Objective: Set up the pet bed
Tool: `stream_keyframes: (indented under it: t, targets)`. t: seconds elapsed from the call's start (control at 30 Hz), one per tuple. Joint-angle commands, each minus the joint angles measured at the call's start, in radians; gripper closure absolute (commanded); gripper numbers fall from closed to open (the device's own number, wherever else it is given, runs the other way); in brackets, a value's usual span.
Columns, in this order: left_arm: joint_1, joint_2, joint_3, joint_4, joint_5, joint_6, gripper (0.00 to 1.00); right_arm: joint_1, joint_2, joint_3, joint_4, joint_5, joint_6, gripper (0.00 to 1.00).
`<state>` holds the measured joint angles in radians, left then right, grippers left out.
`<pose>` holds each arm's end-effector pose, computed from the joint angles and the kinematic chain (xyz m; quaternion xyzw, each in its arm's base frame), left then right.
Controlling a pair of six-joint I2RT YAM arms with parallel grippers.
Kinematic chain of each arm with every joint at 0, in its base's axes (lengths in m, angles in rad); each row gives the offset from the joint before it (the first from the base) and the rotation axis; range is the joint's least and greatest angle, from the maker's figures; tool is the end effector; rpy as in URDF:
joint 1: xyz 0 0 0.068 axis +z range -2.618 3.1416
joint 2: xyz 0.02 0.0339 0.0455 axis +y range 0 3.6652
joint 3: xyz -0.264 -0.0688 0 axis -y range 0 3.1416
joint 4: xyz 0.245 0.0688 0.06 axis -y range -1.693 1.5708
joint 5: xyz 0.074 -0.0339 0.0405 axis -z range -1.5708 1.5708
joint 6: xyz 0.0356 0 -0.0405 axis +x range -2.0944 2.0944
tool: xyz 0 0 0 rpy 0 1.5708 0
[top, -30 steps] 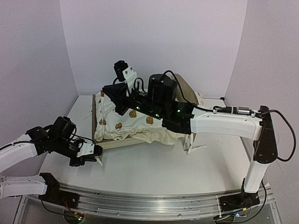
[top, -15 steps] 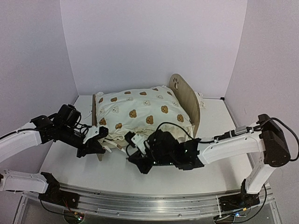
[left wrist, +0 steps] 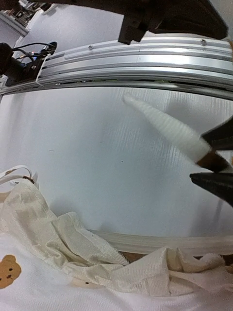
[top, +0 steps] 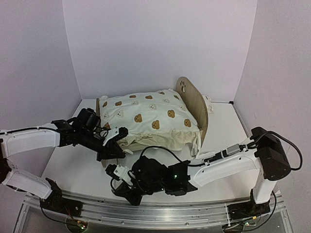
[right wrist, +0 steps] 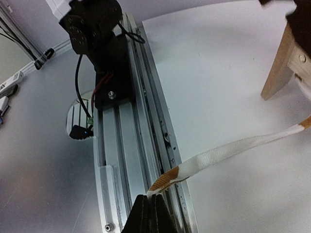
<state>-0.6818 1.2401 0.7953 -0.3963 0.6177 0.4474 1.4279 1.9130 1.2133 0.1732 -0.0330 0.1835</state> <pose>0.1811 -0.1735 0.2351 0.5678 0.6938 -0.3218 0.3044 0.0600 0.4252 0.1953 -0.5118 0.6994 0.3696 0.3351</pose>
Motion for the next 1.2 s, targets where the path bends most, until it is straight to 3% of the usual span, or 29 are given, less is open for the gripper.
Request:
stream_keyframes:
  t: [0.0, 0.07, 0.13, 0.23, 0.4, 0.57, 0.77, 0.83, 0.97, 1.17]
  targets:
    - [-0.028, 0.039, -0.030, 0.074, 0.017, 0.048, 0.63, -0.005, 0.012, 0.038, 0.099, -0.008, -0.031, 1.00]
    - [-0.028, 0.032, -0.029, 0.040, -0.015, 0.079, 0.41, -0.015, 0.007, 0.028, 0.110, 0.006, -0.023, 1.00]
    - [-0.028, 0.015, -0.005, 0.002, -0.054, 0.104, 0.29, -0.030, 0.002, 0.016, 0.121, 0.009, -0.003, 1.00]
    - [-0.025, -0.007, 0.046, -0.067, -0.113, 0.124, 0.21, -0.059, -0.001, -0.004, 0.137, -0.012, 0.035, 1.00]
    - [-0.013, -0.057, 0.119, -0.180, -0.096, 0.152, 0.13, -0.105, 0.003, -0.033, 0.178, -0.065, 0.086, 1.00]
    - [0.047, -0.137, 0.125, -0.247, -0.055, 0.197, 0.14, -0.134, 0.003, -0.033, 0.206, -0.095, 0.121, 1.00]
    - [0.133, -0.241, 0.035, -0.376, 0.105, 0.423, 0.35, -0.159, 0.000, -0.036, 0.268, -0.101, 0.163, 1.00]
    - [0.131, -0.272, -0.009, -0.386, 0.141, 0.491, 0.36, -0.162, 0.007, -0.030, 0.279, -0.097, 0.168, 1.00]
    - [0.111, -0.274, -0.044, -0.282, 0.116, 0.378, 0.31, -0.165, 0.037, 0.007, 0.285, -0.098, 0.170, 1.00]
    - [0.073, -0.188, -0.036, -0.317, 0.072, 0.358, 0.38, -0.175, 0.058, 0.027, 0.298, -0.094, 0.179, 1.00]
